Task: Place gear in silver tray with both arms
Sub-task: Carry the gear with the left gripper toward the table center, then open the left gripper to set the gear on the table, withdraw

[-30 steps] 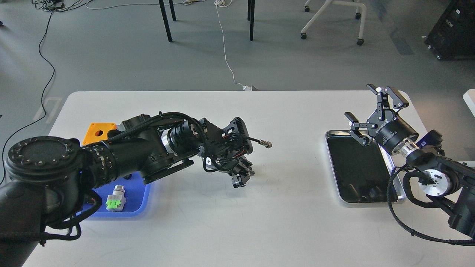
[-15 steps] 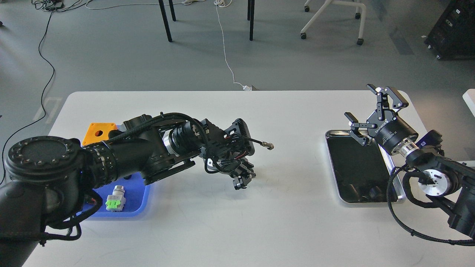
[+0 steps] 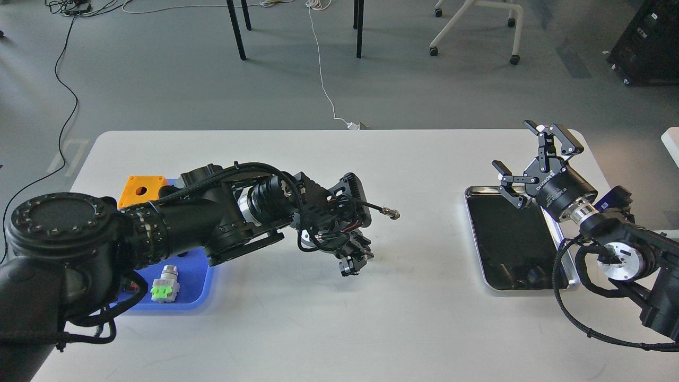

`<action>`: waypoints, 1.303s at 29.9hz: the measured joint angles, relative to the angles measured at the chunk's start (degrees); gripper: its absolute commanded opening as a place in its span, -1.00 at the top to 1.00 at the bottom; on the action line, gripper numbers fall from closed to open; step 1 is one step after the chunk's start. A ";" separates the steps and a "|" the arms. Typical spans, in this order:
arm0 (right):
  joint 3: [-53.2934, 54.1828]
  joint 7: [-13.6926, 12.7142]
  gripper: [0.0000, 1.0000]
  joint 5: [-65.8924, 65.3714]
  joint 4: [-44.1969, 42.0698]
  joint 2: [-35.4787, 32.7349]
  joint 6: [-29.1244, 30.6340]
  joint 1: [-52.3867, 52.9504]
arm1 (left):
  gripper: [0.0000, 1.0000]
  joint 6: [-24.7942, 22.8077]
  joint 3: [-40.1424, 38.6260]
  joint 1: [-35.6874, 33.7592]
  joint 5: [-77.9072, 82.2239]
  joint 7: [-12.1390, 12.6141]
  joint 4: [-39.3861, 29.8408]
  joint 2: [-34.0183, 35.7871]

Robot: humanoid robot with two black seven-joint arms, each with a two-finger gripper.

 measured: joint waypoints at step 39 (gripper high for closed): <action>-0.48 0.00 -0.98 -8.29 3.89 -0.24 0.00 1.73 | -0.96 0.56 -45.45 33.77 -75.92 0.01 -12.35 24.84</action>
